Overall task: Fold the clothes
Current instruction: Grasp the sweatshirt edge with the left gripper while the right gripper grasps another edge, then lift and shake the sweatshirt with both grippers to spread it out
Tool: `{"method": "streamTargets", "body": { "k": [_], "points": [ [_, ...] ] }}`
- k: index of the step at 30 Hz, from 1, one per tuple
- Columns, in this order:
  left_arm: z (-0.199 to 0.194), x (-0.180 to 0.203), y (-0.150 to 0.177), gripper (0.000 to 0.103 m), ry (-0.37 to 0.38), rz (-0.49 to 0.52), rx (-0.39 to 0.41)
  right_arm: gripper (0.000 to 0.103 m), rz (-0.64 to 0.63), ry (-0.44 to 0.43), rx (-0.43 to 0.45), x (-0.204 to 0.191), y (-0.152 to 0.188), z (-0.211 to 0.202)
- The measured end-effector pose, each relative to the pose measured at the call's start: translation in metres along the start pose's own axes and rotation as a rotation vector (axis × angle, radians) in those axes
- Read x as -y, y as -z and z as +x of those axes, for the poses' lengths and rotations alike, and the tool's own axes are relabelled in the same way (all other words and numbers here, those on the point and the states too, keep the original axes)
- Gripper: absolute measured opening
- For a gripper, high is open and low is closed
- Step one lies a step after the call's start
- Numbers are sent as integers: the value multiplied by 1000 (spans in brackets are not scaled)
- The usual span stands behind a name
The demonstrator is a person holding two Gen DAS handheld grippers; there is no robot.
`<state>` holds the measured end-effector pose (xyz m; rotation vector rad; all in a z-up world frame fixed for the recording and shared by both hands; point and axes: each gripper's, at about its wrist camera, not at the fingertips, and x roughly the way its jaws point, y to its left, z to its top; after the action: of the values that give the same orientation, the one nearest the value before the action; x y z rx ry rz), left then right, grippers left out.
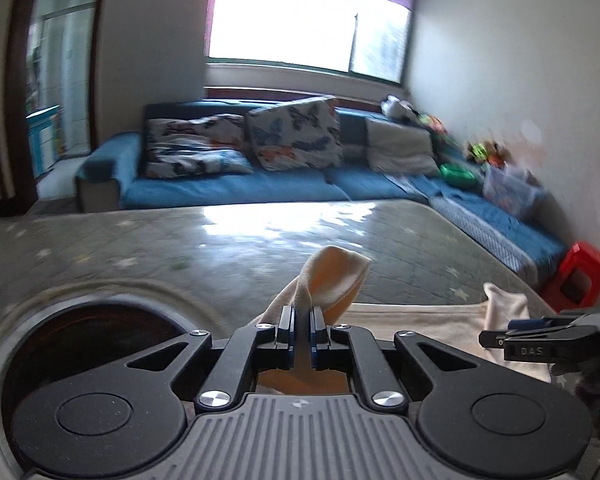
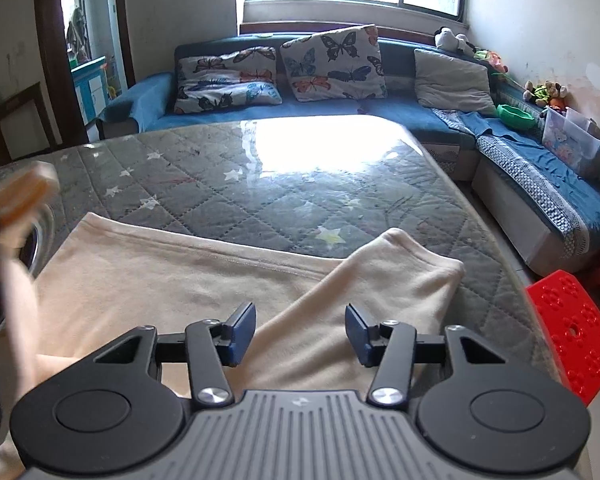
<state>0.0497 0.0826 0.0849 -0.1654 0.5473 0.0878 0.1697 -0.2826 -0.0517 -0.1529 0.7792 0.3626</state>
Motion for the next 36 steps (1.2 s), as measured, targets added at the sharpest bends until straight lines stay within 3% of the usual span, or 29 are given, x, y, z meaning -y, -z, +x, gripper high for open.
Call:
{"method": "streamTargets", "body": {
  "k": [5,7,9,13,18,22,26,28,36],
  "points": [
    [-34,-39,17,8,-52,-91,6,32,-7,19,-15,-1,3,11],
    [-43,-52,25,8,-74,-122,0,12,6,20,-11,0,4,8],
    [-49,-63,32,7,-96,-149,-6,5,16,23,3,2,5,2],
    [-65,-80,41,7,-116,-194,-2,1,33,53,58,12,12,-23],
    [-89,-94,59,7,-141,-210,-5,1,56,84,100,32,23,-62],
    [-100,-100,77,7,-162,-225,-36,6,45,71,100,34,19,-69],
    [-106,-108,87,7,-173,-259,-52,16,67,39,86,26,5,-48],
    [-108,-109,91,7,-178,-263,-63,30,78,27,74,22,-2,-32],
    [-103,-112,95,7,-189,-278,-86,30,62,70,1,11,-16,27]
  ]
}}
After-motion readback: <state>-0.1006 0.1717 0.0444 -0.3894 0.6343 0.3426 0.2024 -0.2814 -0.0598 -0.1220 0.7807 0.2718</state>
